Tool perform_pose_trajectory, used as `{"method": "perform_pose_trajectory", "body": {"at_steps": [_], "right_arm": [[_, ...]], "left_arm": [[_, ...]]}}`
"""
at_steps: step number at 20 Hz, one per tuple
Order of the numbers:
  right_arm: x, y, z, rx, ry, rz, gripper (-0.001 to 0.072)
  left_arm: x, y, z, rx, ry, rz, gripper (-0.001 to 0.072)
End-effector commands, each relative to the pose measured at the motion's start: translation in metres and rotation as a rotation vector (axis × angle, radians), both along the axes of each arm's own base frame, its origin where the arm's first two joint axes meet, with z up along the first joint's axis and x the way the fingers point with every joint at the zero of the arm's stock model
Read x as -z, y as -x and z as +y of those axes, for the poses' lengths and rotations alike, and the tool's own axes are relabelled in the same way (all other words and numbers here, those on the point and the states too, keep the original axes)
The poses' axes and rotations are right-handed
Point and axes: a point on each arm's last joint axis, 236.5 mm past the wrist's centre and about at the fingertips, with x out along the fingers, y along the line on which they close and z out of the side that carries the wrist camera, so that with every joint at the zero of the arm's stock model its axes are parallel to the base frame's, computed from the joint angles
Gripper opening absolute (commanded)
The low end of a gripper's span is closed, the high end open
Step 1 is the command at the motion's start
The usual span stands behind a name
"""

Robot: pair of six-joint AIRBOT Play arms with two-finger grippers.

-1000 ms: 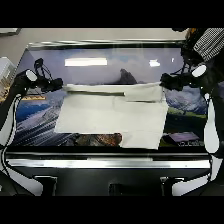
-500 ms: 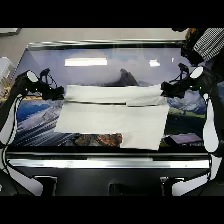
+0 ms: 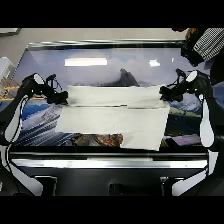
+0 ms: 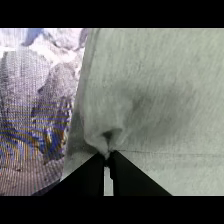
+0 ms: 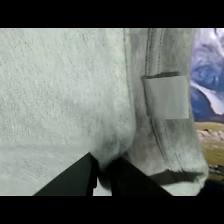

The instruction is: Fold the clothes and pants, and hang the long-sleeved shirts on hangers.

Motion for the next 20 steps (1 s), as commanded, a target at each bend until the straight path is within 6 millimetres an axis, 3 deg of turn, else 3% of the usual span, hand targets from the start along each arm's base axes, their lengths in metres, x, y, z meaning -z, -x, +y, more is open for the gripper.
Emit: {"method": "perform_pose_trajectory", "body": {"at_steps": [1,2,5,8,11,14,18,20], "right_arm": [[0.006,-0.004,0.008,0.013,-0.038,-0.001,0.0203],[0.000,-0.007,0.012,0.023,-0.063,-0.014,0.0236],[-0.043,-0.009,0.002,0.034,-0.062,-0.095,0.0554],[-0.095,0.014,-0.034,0.025,-0.036,-0.144,0.0558],[-0.120,0.060,-0.061,0.072,-0.141,-0.122,0.0559],[-0.090,0.123,-0.061,0.133,-0.225,-0.013,0.0558],[-0.024,0.217,-0.011,0.164,-0.341,0.211,0.0557],[-0.002,0.248,0.008,0.158,-0.377,0.274,0.0556]], "left_arm": [[0.002,-0.003,-0.003,0.000,0.001,-0.011,0.0154],[-0.001,-0.004,-0.002,-0.001,0.001,-0.015,0.0161],[-0.026,-0.011,0.012,-0.005,-0.010,-0.040,0.0199],[-0.073,-0.013,0.045,-0.038,-0.041,-0.095,0.0200],[-0.116,0.007,0.077,-0.087,-0.047,-0.115,0.0200],[-0.135,0.036,0.096,-0.133,-0.051,-0.120,0.0201],[-0.127,0.080,0.098,-0.167,-0.042,-0.067,0.0201],[-0.121,0.096,0.093,-0.173,-0.037,-0.050,0.0201]]}}
